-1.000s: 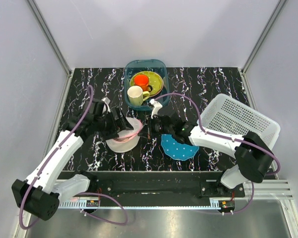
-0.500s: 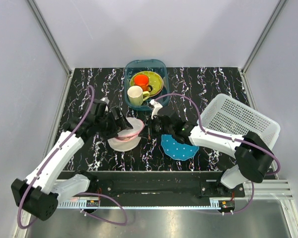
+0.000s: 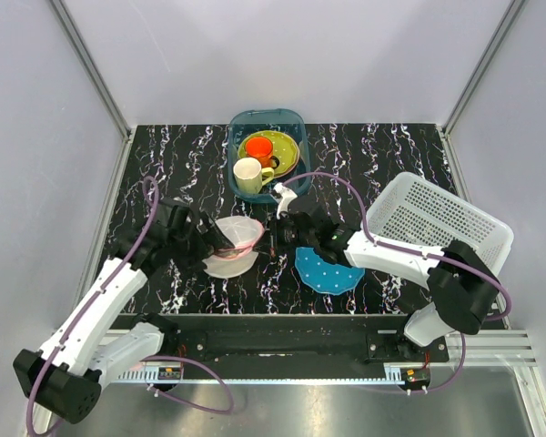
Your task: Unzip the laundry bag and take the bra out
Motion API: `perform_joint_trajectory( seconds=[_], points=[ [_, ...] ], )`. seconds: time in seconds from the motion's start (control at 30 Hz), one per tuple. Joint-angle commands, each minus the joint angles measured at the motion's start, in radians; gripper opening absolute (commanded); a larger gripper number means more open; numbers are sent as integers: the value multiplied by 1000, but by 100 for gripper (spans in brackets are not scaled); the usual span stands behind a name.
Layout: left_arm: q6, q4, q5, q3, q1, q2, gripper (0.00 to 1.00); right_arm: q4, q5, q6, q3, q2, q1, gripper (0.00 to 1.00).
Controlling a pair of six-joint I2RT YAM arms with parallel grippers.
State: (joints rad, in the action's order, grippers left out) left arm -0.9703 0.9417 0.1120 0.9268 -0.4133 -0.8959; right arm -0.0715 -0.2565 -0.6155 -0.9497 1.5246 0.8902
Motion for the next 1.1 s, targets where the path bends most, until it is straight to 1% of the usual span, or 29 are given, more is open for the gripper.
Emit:
perform_joint_trajectory(
  seconds=[0.0, 0.13, 0.2, 0.23, 0.27, 0.3, 0.33, 0.4, 0.43, 0.5, 0.53, 0.67, 0.83, 1.0, 1.03, 1.07],
  points=[
    [-67, -107, 113, -51, -2, -18, 99, -51, -35, -9, -9, 9, 9, 0],
    [-74, -161, 100, -75, -2, -58, 99, -57, -43, -10, -1, 12, 9, 0],
    [-73, -187, 66, -91, -4, -75, 99, -57, -44, -7, -1, 17, 9, 0],
    [-70, -201, 60, -106, -2, -95, 85, -56, -44, -7, 2, 16, 9, 0],
    [-67, -216, 45, -108, -4, -104, 74, -53, -38, -4, 3, 16, 9, 0],
    [-62, -216, 38, -106, -2, -113, 60, -47, -32, -3, 5, 13, 9, 0],
    [-45, -205, 34, -83, 1, -127, 29, -45, -23, 3, 17, 9, 9, 0],
    [-27, -187, 8, -54, 5, -133, 4, -36, 14, 19, 40, -10, 0, 0],
    [-4, -167, 0, -24, 16, -135, 0, -36, 22, 20, 75, -20, -7, 0],
    [21, -155, -6, 3, 37, -136, 0, -36, 42, 23, 120, -49, -37, 0],
    [44, -150, -5, 20, 65, -135, 0, -36, 48, 29, 165, -69, -45, 0],
    [94, -162, 41, 56, 128, -141, 0, -42, 82, 62, 256, -75, -74, 0],
    [131, -195, 97, 89, 140, -208, 0, -51, 36, 68, 258, -75, -74, 0],
    [142, -225, 138, 76, 140, -218, 0, -48, 22, 69, 218, -67, -74, 0],
    [145, -228, 140, 76, 140, -213, 0, -27, 29, 68, 212, -67, -74, 0],
    [150, -228, 143, 76, 140, -210, 0, -10, 42, 74, 204, -67, -76, 9]
  ],
)
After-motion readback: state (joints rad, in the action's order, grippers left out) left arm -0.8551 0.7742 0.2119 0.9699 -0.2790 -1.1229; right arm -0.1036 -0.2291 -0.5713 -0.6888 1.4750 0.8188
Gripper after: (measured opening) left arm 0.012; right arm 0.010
